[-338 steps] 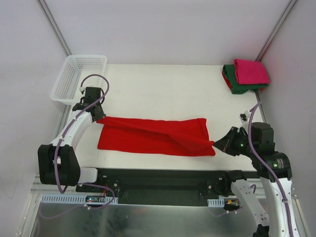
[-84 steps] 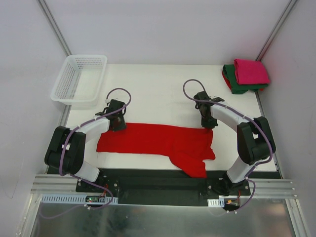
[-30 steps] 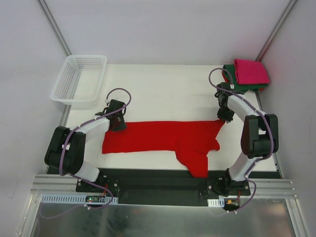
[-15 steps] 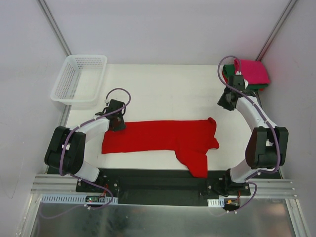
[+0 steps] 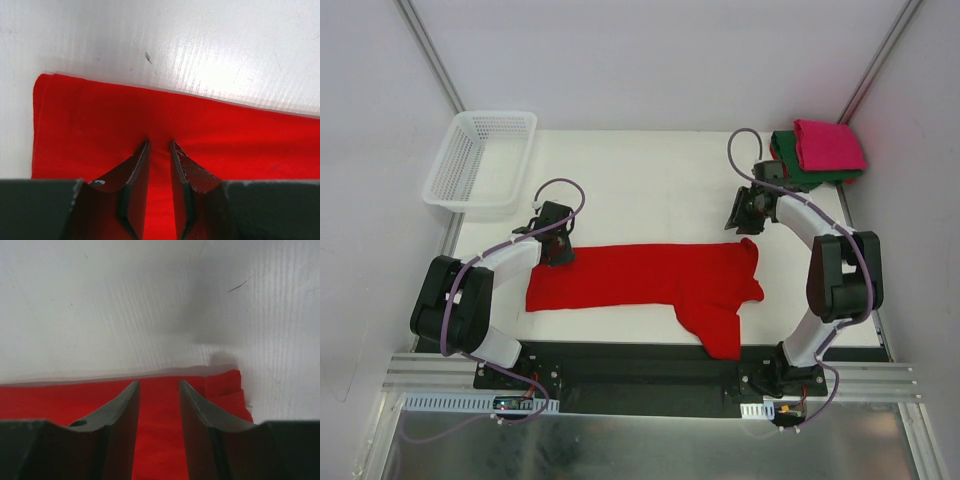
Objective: Fold and stack the t-shirts
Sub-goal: Fold the other side of the tshirt into a rectangle
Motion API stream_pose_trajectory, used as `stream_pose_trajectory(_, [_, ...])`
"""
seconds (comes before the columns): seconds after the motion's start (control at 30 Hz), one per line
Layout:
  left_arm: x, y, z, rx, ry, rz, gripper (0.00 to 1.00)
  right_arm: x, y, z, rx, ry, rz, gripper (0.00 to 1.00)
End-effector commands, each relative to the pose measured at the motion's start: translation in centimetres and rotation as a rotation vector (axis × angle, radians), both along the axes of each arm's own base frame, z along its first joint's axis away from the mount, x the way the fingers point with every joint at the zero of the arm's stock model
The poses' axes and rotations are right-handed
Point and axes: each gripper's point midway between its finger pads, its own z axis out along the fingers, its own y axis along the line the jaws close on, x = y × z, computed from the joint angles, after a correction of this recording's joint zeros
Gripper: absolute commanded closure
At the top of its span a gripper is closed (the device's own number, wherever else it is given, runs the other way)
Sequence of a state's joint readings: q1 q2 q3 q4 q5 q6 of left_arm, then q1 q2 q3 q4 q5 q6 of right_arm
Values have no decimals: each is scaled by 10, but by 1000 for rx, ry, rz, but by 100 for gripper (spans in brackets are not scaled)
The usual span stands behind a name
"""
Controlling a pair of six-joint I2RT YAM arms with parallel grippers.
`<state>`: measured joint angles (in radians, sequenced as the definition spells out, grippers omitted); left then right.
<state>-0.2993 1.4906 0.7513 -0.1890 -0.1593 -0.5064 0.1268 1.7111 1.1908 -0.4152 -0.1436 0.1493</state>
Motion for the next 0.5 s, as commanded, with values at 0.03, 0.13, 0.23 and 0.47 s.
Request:
stream_pose_trajectory(0.03, [-5,7,-2,23,35,2,78,-6,-10,-9,-149,47,13,57])
stream_pose_trajectory(0.13, [-5,8,-2,28,34,2,77,-9,-8,-14,-138,60,24,57])
stream_pose_trajectory(0.23, [-5,7,-3,27,36,2,78,-16,-6,-22,-148,82,37,58])
stream_pose_trajectory(0.47, [-5,8,-4,32,39,4,77,-31,-10,-36,-216,131,40,60])
